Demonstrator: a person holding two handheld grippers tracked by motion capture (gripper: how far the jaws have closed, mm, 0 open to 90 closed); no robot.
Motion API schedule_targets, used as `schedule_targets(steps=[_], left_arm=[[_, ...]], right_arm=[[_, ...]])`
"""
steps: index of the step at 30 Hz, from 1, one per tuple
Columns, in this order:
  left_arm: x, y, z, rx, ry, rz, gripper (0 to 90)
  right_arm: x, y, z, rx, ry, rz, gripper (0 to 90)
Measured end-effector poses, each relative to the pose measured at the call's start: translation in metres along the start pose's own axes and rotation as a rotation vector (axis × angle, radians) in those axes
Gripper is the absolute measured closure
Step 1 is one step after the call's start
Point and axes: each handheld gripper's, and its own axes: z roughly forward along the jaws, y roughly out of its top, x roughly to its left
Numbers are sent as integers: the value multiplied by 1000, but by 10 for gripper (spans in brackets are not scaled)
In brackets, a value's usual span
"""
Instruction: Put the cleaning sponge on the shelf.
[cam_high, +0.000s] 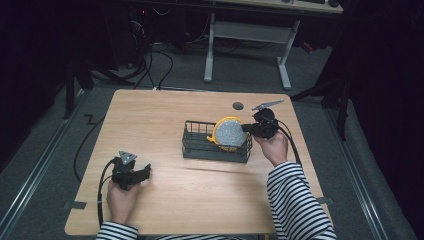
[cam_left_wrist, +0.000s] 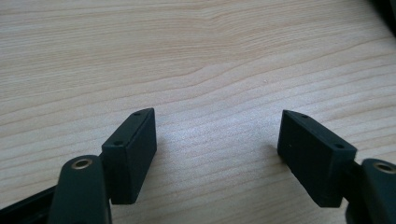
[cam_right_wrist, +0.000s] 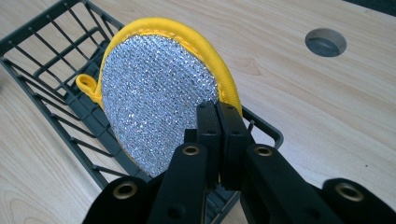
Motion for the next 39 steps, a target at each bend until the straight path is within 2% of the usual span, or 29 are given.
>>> schedule_targets(steps=[3,5,8,9,10,11,12,13,15,17,18,21,22,24,27,28,30,31,32,39], left_arm=[[0,0,0,0,0,0,289],[0,0,0,0,0,0,289],[0,0,0,0,0,0,289],[0,0,0,0,0,0,289],[0,0,0,0,0,0,289],[0,0,0,0,0,0,289],[0,0,0,0,0,0,289],[0,0,0,0,0,0,289],[0,0,0,0,0,0,289],[0,0,0,0,0,-1,289],[0,0,0,0,0,-1,289],[0,0,0,0,0,-1,289],[0,0,0,2,0,0,289],[0,0,0,2,0,-1,289],[0,0,0,2,0,0,289],[0,0,0,2,0,-1,288],[0,0,0,1,1,-2,289],[0,0,0,1,1,-2,289],[0,0,0,0,2,-2,289],[0,0,0,0,3,-3,289]], right_arm=[[-2,-2,-2,-7,-1,7,877],[-4,-6,-3,-21,2,18,775],[-5,-9,-4,-27,-1,30,731],[-7,-11,-5,-36,-4,27,702],[-8,-14,-9,-60,-18,34,624],[-8,-14,-9,-60,-18,34,624],[-10,-17,-16,-99,-23,46,584],[-10,-17,-16,-99,-23,46,584],[-11,-22,-25,-140,-33,52,561],[-15,-33,-37,-158,-55,59,547],[-15,-33,-37,-158,-55,59,547],[-21,-48,-50,-183,-75,85,542],[-25,-59,-58,-197,-85,107,536],[-26,-68,-65,-198,-112,108,535],[-27,-79,-71,-207,-126,120,533],[-29,-90,-75,-210,-135,136,527],[-30,-101,-77,-223,-146,144,527],[-30,-101,-77,-223,-146,144,527],[-31,-111,-79,-228,-151,158,525],[-35,-133,-82,-240,-156,194,524]])
